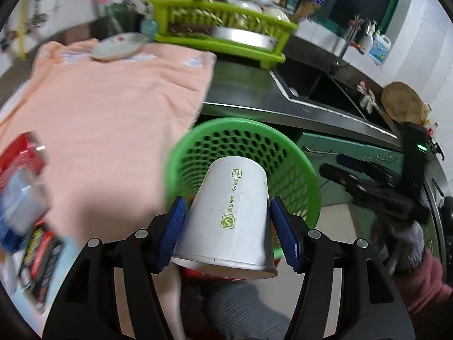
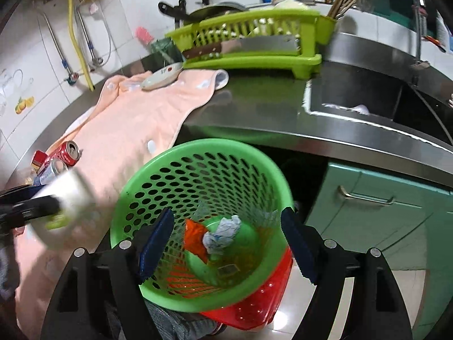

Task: Collect trash
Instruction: 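Carry the white paper cup to the green basket with the left tool and release it, then grasp the black glue box with the left tool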

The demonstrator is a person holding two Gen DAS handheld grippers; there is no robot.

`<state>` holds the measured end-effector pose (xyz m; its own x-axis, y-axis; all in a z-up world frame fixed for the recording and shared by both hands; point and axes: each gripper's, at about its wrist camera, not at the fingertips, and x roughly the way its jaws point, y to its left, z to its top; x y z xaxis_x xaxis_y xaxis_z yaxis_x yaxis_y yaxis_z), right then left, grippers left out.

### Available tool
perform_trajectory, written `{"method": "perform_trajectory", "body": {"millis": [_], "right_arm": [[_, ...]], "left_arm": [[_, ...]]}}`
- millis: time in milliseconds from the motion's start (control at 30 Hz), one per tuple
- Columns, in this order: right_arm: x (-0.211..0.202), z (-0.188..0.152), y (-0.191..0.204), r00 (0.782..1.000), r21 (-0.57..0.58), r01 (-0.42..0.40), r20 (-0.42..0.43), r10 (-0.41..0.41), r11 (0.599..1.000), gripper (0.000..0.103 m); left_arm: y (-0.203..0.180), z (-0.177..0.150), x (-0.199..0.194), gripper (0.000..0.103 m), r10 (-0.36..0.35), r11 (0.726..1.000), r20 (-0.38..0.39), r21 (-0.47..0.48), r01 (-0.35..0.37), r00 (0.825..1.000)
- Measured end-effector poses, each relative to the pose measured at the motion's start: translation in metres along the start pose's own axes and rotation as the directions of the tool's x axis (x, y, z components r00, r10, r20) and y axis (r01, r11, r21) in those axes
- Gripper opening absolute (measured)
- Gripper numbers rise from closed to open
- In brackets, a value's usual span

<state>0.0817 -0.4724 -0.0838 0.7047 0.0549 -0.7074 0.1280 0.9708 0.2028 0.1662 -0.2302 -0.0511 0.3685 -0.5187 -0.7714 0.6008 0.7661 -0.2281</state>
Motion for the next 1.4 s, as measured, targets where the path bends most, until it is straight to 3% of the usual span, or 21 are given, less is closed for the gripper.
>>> {"method": "perform_trajectory", "body": {"millis": [233, 333, 400, 533, 700, 867, 1067, 1400], "right_arm": [[-0.013, -0.008, -0.022, 0.999, 0.002, 0.01, 0.032, -0.01, 1.0, 0.075], [-0.01, -0.012, -0.029, 1.0, 0.016, -0.007, 0.03, 0.007, 1.0, 0.075], [-0.006, -0.015, -0.032, 1.0, 0.022, -0.012, 0.023, 0.012, 1.0, 0.075], [0.003, -0.02, -0.033, 1.0, 0.03, -0.026, 0.004, 0.026, 0.999, 0.075], [0.011, -0.024, -0.027, 0.999, 0.03, -0.03, -0.013, 0.031, 0.999, 0.075], [0.005, -0.022, -0.012, 0.999, 0.006, -0.039, -0.004, 0.039, 0.999, 0.075], [-0.005, -0.017, 0.017, 0.998, -0.032, -0.059, 0.018, 0.06, 0.998, 0.075], [-0.008, -0.011, 0.095, 0.985, -0.133, -0.168, 0.013, 0.171, 0.977, 0.078]], "left_arm": [[-0.026, 0.027, 0.085, 0.061, -0.003, 1.0, -0.104, 0.015, 0.005, 0.995], [-0.028, 0.033, 0.113, 0.061, 0.065, 0.997, -0.129, 0.045, -0.06, 0.989], [-0.022, 0.037, 0.128, 0.063, 0.05, 0.999, -0.16, 0.019, -0.048, 0.986], [-0.013, 0.038, 0.145, 0.063, 0.066, 0.998, -0.187, 0.008, -0.065, 0.98], [-0.005, 0.037, 0.143, 0.07, 0.052, 0.998, -0.161, -0.013, -0.054, 0.986], [0.002, 0.031, 0.114, 0.07, 0.047, 0.998, -0.112, -0.033, -0.051, 0.993], [0.014, 0.014, 0.045, 0.07, 0.073, 0.996, -0.015, -0.048, -0.074, 0.997], [0.059, -0.039, -0.058, 0.07, 0.187, 0.977, 0.086, -0.124, -0.176, 0.979]]}}
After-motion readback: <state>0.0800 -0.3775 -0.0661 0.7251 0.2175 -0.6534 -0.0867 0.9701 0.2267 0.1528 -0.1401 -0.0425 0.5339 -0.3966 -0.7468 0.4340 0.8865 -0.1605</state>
